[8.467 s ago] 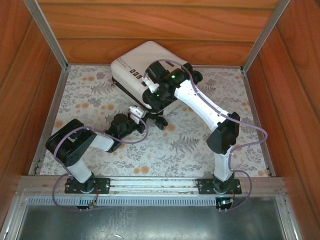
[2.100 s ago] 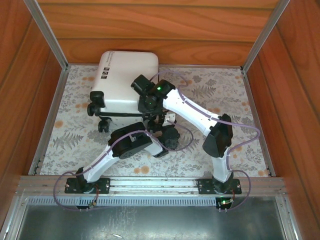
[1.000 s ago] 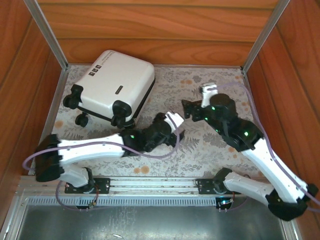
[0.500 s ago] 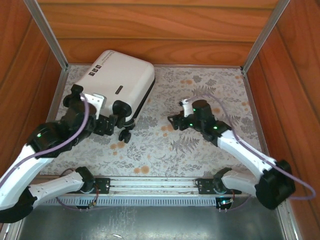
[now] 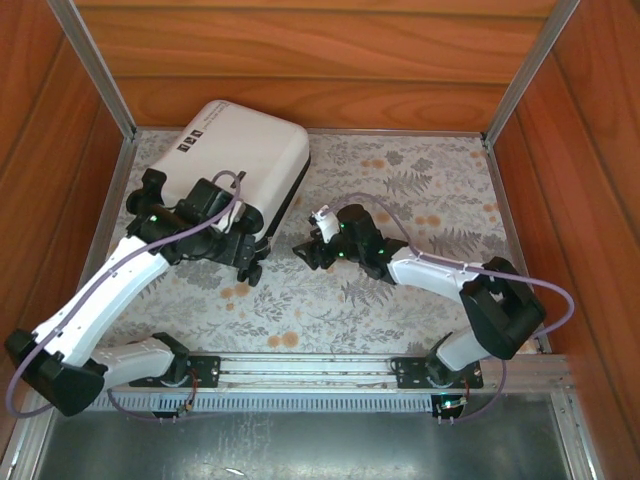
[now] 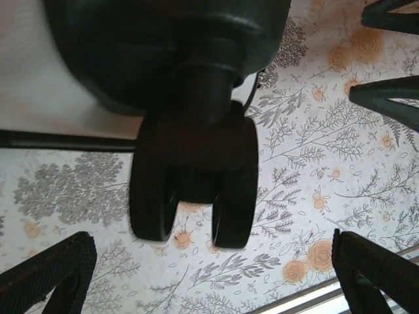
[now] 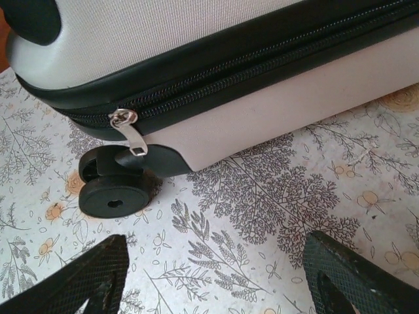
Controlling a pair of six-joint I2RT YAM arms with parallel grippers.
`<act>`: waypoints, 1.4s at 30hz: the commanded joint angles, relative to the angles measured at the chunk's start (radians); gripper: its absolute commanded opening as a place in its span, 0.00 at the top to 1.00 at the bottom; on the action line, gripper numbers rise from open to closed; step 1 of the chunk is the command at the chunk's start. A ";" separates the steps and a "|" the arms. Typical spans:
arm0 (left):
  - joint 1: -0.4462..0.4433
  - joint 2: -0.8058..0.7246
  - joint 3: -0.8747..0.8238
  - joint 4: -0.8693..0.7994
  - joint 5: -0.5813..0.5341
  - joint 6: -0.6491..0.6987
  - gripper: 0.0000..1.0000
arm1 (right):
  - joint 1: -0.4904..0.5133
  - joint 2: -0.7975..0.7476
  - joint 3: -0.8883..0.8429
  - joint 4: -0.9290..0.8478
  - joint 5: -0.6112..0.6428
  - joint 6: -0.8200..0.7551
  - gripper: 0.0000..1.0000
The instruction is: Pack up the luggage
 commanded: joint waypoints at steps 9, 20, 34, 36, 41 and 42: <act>0.083 0.179 0.074 0.035 -0.014 0.095 0.09 | 0.038 0.034 0.026 0.021 0.013 -0.049 0.25; 0.097 0.258 0.097 0.073 0.114 0.096 0.46 | 0.092 0.112 0.040 0.056 0.063 -0.107 0.22; 0.097 0.275 0.109 0.079 0.117 0.079 1.00 | 0.106 0.257 -0.042 0.465 0.024 -0.112 0.33; 0.097 0.265 0.104 0.080 0.110 0.079 1.00 | 0.106 0.286 -0.049 0.544 0.032 -0.112 0.35; 0.097 0.253 0.101 0.080 0.109 0.074 1.00 | 0.105 0.341 -0.031 0.652 0.037 -0.107 0.41; 0.098 0.253 0.101 0.080 0.110 0.074 1.00 | 0.106 0.347 -0.028 0.665 0.037 -0.107 0.42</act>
